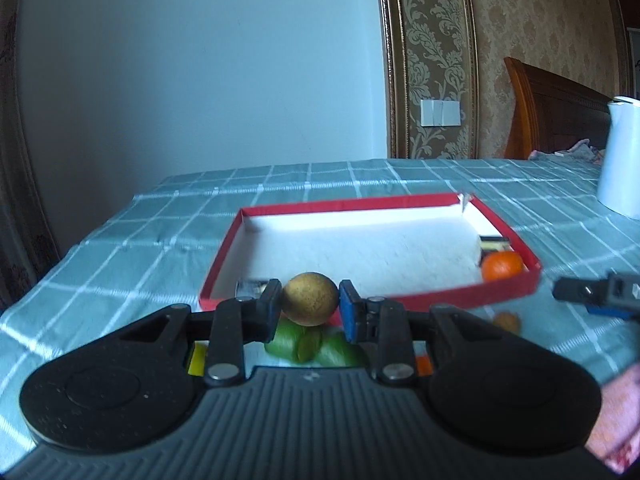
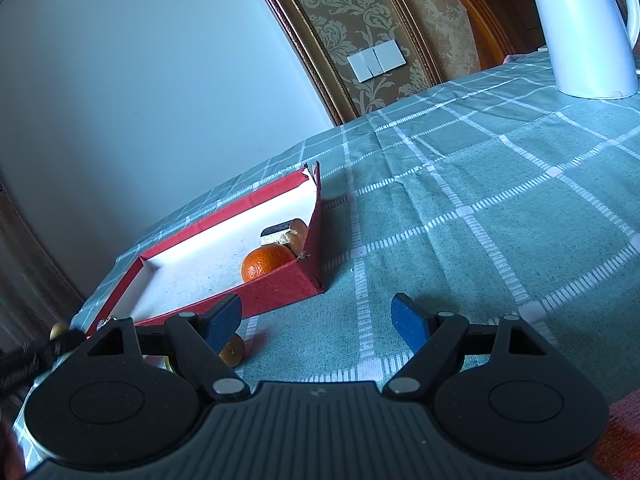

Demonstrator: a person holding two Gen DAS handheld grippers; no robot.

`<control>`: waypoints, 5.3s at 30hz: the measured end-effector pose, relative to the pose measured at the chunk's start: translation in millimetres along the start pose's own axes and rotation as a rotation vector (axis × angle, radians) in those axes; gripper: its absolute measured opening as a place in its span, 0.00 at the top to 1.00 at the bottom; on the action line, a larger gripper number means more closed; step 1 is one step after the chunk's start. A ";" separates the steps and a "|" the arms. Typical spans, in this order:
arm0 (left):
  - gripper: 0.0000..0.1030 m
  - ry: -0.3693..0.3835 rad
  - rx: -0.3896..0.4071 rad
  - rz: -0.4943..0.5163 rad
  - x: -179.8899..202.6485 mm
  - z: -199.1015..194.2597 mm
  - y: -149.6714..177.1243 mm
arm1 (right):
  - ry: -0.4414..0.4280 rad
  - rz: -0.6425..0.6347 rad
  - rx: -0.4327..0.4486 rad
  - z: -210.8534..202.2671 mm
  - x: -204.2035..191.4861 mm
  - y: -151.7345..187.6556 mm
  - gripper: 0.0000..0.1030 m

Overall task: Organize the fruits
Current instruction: 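Close the left gripper on the kiwi and carry it into the tray, then move the right gripper onto the brown kiwi on the table and close, then carry the kiwi into the red tray and open the right gripper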

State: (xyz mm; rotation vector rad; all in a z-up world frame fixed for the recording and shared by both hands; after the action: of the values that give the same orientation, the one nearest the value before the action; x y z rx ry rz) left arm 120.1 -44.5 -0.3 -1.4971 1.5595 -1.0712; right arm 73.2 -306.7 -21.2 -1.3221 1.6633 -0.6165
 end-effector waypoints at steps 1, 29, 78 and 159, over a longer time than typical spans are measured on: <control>0.73 -0.003 -0.002 -0.001 0.3 6.5 -4.2 | 0.000 0.000 0.000 -0.1 -0.1 0.0 0.21; 0.08 -0.035 0.002 -0.004 -24.8 -18.1 43.1 | 0.004 0.008 -0.002 1.9 0.3 -0.5 0.21; 0.00 -0.061 0.017 -0.128 -52.8 -14.8 43.2 | 0.009 -0.571 -0.197 36.7 -77.6 17.1 0.21; 0.00 -0.030 -0.005 -0.155 -53.6 -13.6 43.2 | -0.015 -0.561 -0.129 83.5 -102.8 -32.7 0.77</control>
State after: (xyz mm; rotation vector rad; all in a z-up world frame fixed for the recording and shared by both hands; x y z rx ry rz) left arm 94.2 9.4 -37.1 -1.6520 1.4449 -1.1265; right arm 164.8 -207.9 0.4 -1.9036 1.3301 -0.8261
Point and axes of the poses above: each gripper's, at about its wrist camera, not at the fingertips, and z roughly the way its jaws point, x to its right, y to its underside, the point moved 7 cm from there along z, roughly the way its jaws point, and after that the axes turned 8 degrees about -z, right-handed, at the moved point
